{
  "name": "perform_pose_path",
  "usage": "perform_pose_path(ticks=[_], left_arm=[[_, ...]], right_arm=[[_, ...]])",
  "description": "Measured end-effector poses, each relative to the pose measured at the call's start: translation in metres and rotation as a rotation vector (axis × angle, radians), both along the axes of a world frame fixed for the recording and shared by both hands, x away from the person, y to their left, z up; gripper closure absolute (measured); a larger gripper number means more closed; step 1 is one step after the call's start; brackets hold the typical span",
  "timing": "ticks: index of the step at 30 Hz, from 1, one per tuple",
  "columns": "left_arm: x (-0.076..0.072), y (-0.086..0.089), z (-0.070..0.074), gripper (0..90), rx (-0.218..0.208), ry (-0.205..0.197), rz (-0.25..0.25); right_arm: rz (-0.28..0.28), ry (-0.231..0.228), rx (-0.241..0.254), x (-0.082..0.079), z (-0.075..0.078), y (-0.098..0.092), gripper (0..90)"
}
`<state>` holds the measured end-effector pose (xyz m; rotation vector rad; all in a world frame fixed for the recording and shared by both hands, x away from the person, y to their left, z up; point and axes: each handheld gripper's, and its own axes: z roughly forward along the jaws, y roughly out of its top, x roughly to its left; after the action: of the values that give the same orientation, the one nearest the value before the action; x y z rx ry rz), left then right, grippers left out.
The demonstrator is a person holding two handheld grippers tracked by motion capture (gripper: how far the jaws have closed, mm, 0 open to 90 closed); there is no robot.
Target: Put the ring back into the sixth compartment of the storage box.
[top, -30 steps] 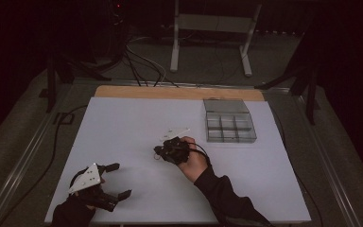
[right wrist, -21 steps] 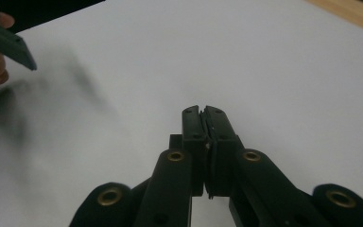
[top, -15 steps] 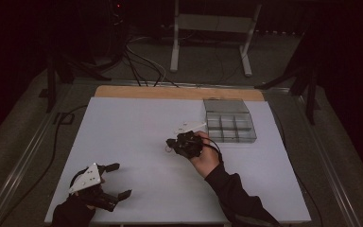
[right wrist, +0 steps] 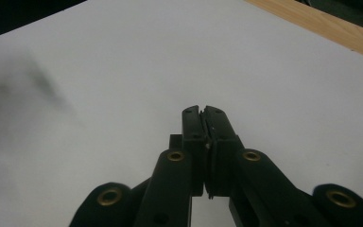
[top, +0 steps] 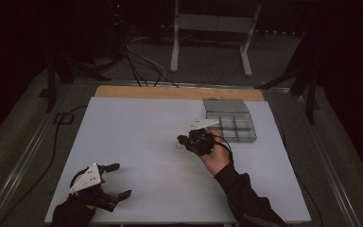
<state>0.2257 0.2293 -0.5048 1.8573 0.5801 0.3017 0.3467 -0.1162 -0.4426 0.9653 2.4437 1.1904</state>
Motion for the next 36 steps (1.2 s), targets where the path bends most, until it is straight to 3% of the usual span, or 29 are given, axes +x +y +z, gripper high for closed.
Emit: perform_pose_path(ticks=[36], left_arm=[[0.000, 0.000, 0.000, 0.5, 0.005, 0.000, 0.001]], right_arm=[[-0.175, -0.029, 0.030, 0.009, 0.019, -0.079, 87.8]])
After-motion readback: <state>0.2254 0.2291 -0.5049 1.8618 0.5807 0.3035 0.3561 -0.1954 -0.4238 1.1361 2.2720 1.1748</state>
